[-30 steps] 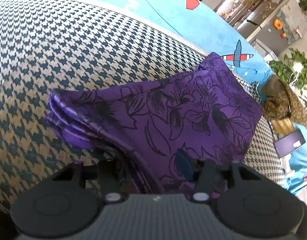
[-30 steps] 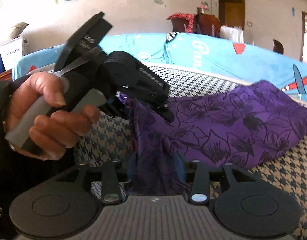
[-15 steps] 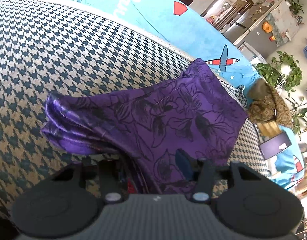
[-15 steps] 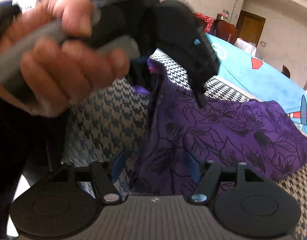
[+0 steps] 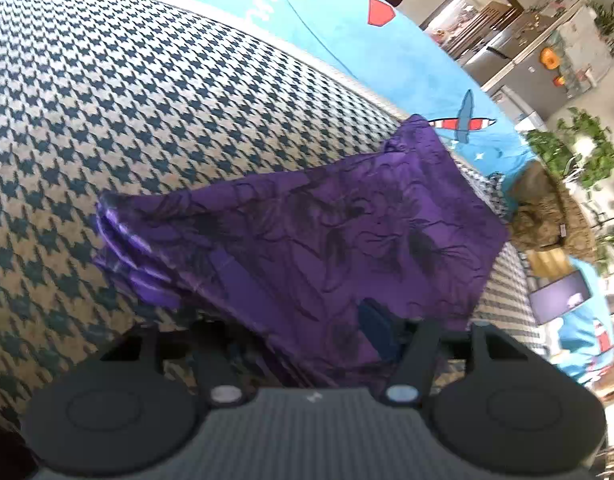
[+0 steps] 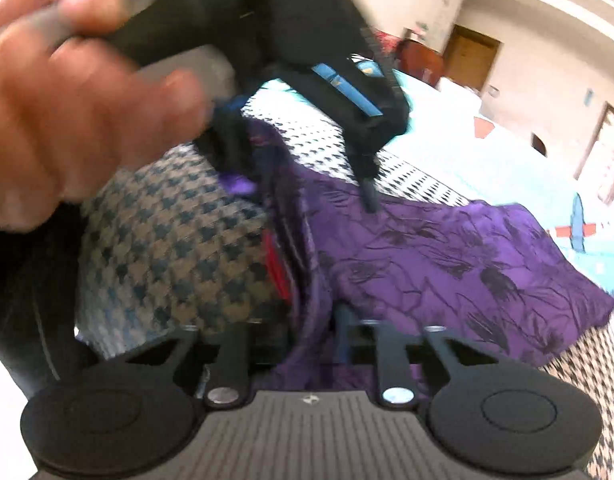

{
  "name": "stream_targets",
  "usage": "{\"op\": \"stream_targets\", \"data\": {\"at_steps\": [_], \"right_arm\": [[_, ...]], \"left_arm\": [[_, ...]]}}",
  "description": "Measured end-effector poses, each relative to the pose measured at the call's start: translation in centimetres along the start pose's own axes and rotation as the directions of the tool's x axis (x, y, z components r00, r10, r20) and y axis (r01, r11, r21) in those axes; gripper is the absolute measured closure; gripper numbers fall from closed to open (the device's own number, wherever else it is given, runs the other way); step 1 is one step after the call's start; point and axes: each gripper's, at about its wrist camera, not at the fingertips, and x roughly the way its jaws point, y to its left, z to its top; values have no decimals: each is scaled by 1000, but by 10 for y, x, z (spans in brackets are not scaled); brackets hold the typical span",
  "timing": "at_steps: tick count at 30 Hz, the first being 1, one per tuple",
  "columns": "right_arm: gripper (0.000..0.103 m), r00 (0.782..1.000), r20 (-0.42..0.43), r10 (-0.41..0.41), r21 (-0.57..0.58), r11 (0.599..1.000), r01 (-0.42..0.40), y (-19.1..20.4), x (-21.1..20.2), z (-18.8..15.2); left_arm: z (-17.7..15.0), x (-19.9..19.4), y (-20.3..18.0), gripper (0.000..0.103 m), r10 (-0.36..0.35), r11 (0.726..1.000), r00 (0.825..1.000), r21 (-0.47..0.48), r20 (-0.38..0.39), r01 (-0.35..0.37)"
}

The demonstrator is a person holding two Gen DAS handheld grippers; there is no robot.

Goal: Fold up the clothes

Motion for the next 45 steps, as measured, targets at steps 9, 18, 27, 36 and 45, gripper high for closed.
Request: {"op": "stream_targets", "data": {"at_steps": [9, 18, 27, 36, 45], "right_arm": [[91, 998, 61, 9, 53, 999, -12, -19, -13, 11], [91, 993, 97, 64, 4, 998, -64, -39, -16, 25], [91, 988, 98, 117, -69, 992, -110, -67, -1, 31], [91, 984, 172, 52, -42, 998, -46, -96, 2, 38], [91, 963, 248, -109, 78, 993, 93, -150, 3, 53]], "left_arm": [[5, 12, 7, 14, -6, 998, 1000, -57, 6, 7], [18, 35, 1, 53, -25, 997, 1000, -69, 1, 25], [21, 40, -18, 80, 63, 998, 997, -6, 49, -62], [47, 36, -61, 80, 44, 993, 989, 106, 140, -59], [86, 55, -131, 80, 1, 977, 983, 210, 186, -41]]}}
